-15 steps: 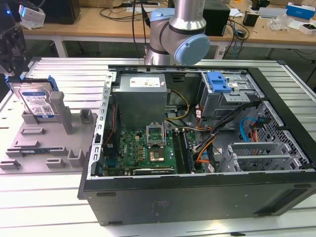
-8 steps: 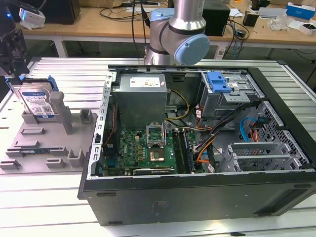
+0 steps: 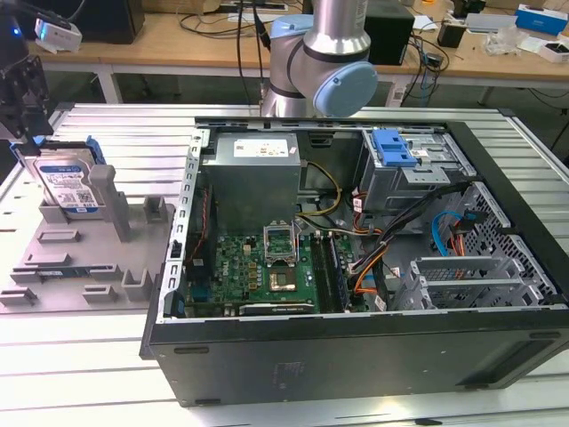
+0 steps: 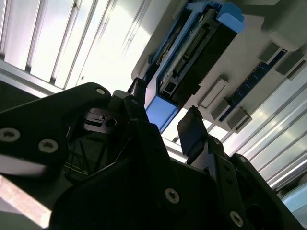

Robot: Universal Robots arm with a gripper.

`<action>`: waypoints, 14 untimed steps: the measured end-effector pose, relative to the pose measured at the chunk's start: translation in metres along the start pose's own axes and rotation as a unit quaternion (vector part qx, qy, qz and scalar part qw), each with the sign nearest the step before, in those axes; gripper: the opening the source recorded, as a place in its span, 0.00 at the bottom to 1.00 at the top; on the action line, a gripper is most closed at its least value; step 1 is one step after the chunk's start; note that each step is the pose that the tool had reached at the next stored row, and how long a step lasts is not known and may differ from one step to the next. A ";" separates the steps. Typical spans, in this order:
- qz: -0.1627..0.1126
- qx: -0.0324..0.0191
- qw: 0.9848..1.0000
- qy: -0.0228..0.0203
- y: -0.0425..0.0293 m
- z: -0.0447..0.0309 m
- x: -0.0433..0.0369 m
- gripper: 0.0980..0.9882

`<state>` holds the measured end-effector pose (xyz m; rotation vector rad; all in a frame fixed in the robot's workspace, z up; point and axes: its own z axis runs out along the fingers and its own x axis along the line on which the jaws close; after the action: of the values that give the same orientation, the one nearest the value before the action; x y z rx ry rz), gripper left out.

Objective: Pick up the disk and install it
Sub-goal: 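Pick up the disk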

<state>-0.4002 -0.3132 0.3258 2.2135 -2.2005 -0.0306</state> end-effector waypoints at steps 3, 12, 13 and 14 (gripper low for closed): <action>0.000 0.000 1.000 0.000 0.0004 0.0017 0.0000 0.50; 0.000 0.000 1.000 0.001 0.0012 0.0061 0.0000 0.50; 0.000 0.000 1.000 0.001 0.0012 0.0065 0.0001 0.50; 0.000 0.000 1.000 0.001 0.0013 0.0069 0.0001 0.50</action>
<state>-0.4017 -0.3134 0.3190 2.2121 -2.1991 -0.0276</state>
